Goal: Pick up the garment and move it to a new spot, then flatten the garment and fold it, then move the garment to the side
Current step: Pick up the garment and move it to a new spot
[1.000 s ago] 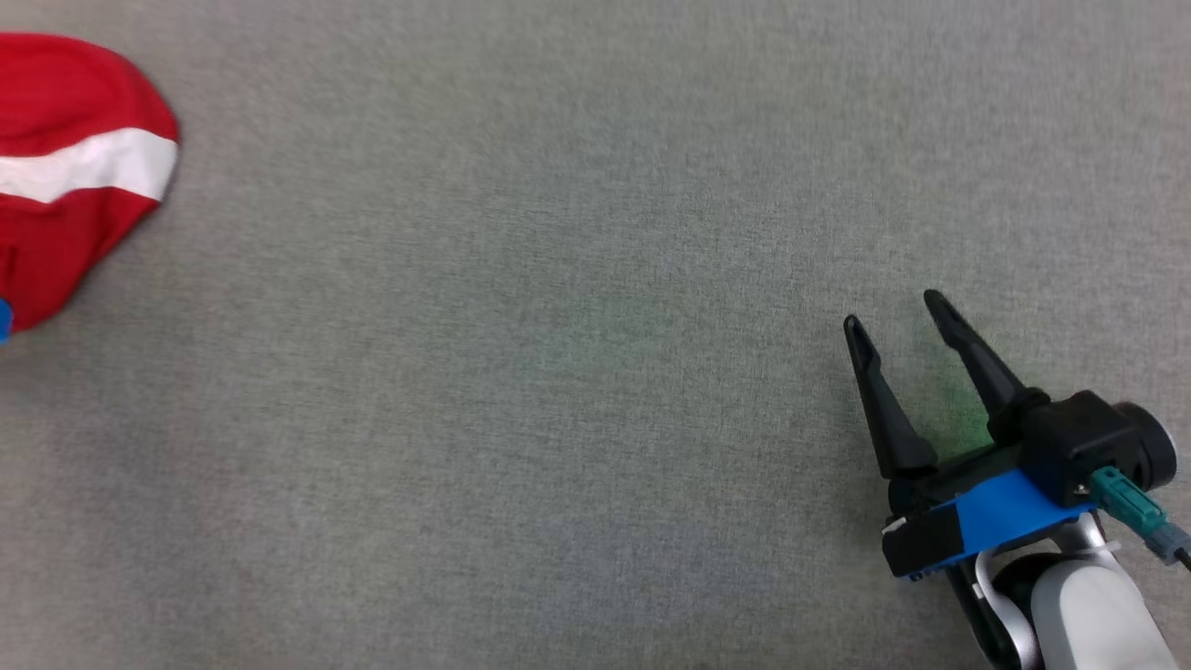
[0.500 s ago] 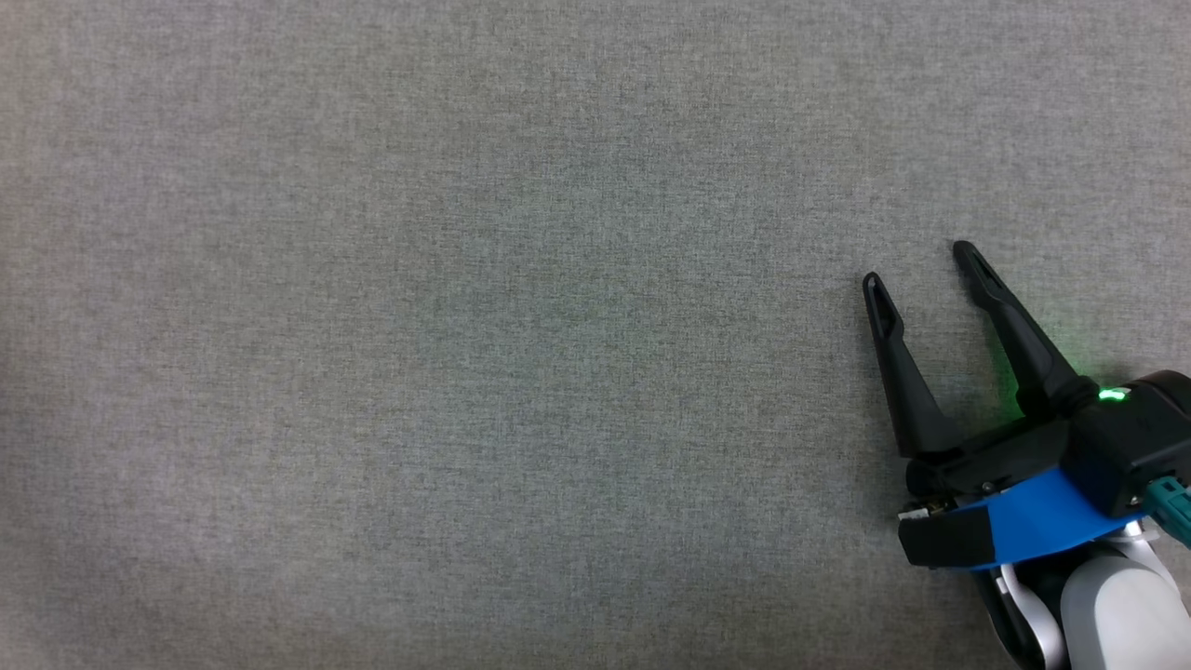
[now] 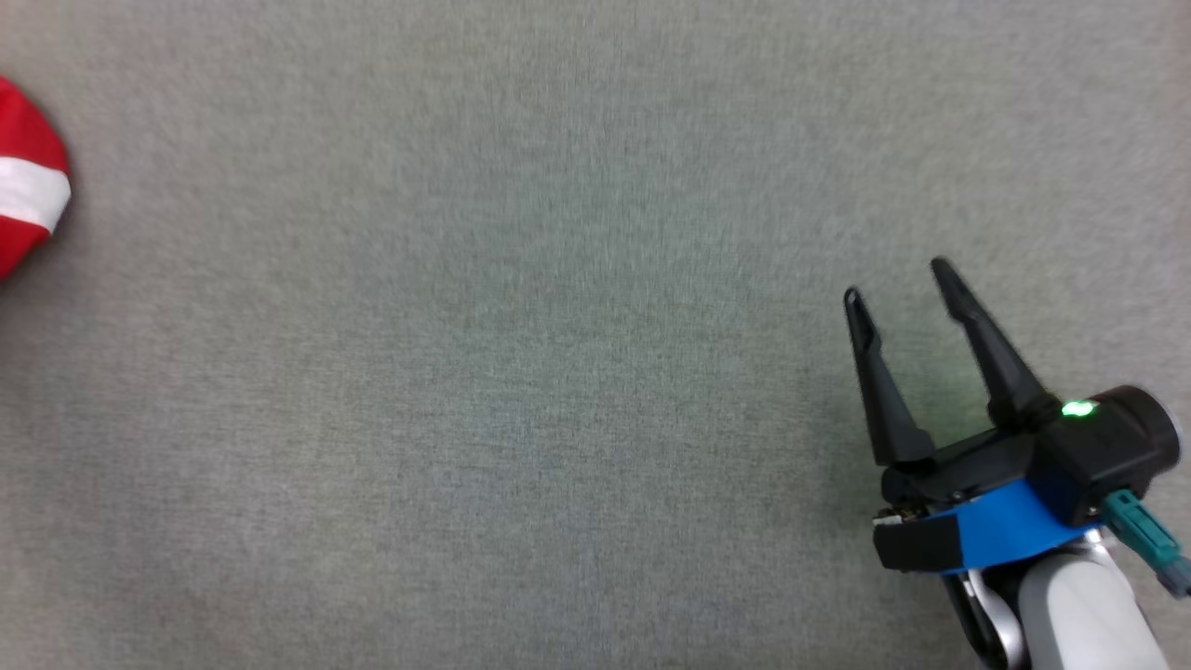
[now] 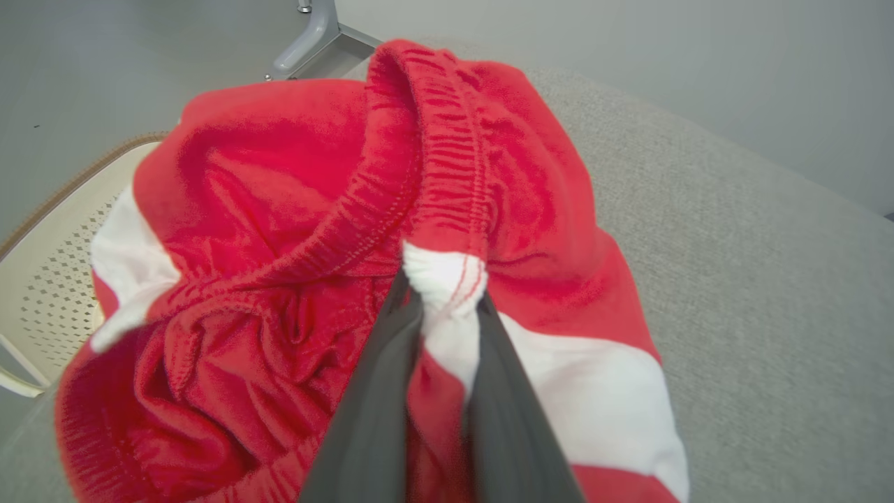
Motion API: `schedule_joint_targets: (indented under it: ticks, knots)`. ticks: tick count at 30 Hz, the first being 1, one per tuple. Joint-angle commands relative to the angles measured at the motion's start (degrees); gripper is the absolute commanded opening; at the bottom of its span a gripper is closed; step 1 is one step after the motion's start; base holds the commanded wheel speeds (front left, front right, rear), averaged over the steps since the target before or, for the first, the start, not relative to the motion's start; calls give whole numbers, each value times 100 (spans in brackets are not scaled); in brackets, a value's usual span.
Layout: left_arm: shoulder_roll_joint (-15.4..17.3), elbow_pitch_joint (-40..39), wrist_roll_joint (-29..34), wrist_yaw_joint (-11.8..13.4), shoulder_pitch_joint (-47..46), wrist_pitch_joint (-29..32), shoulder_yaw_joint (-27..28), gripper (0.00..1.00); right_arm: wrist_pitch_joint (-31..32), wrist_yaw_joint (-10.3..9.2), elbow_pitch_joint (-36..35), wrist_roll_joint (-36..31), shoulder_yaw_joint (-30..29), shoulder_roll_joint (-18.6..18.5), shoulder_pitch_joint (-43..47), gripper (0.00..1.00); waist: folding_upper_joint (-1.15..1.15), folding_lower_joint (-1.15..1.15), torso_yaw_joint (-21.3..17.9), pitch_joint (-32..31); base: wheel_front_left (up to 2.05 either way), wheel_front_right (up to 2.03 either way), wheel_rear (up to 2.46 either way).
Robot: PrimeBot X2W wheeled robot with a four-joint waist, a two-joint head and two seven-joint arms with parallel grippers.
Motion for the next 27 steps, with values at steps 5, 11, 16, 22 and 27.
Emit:
schedule_joint_targets:
  ticks: [5, 11, 16, 22, 27]
  knots:
    - [231, -720, -34, -99, -88, 117, -217, 0, -171, 1, 452, 237, 108, 144, 58, 100, 0, -1, -358, -967, 0, 0, 0]
    - [339, -1617, -128, -126, -172, 490, -537, 0, -289, 1, 798, 477, 164, 193, 199, 100, 0, -1, -578, -1627, 0, 0, 0]
    - [157, -2827, -218, -131, -235, 909, -925, 0, -438, 2, 1048, 769, 229, 200, 305, 100, 0, -1, -847, -2110, 0, 0, 0]
    - [-267, -4075, -404, -128, -5, 1293, -1425, 0, -518, 2, 1224, 957, 354, 202, 386, 100, 0, -1, -1255, -2383, 0, 0, 0]
    - [-470, -4696, -407, -115, 425, 1358, -1994, 0, -537, 2, 1314, 1170, 379, 200, 304, 100, 0, -1, -1717, -2468, 0, 0, 0]
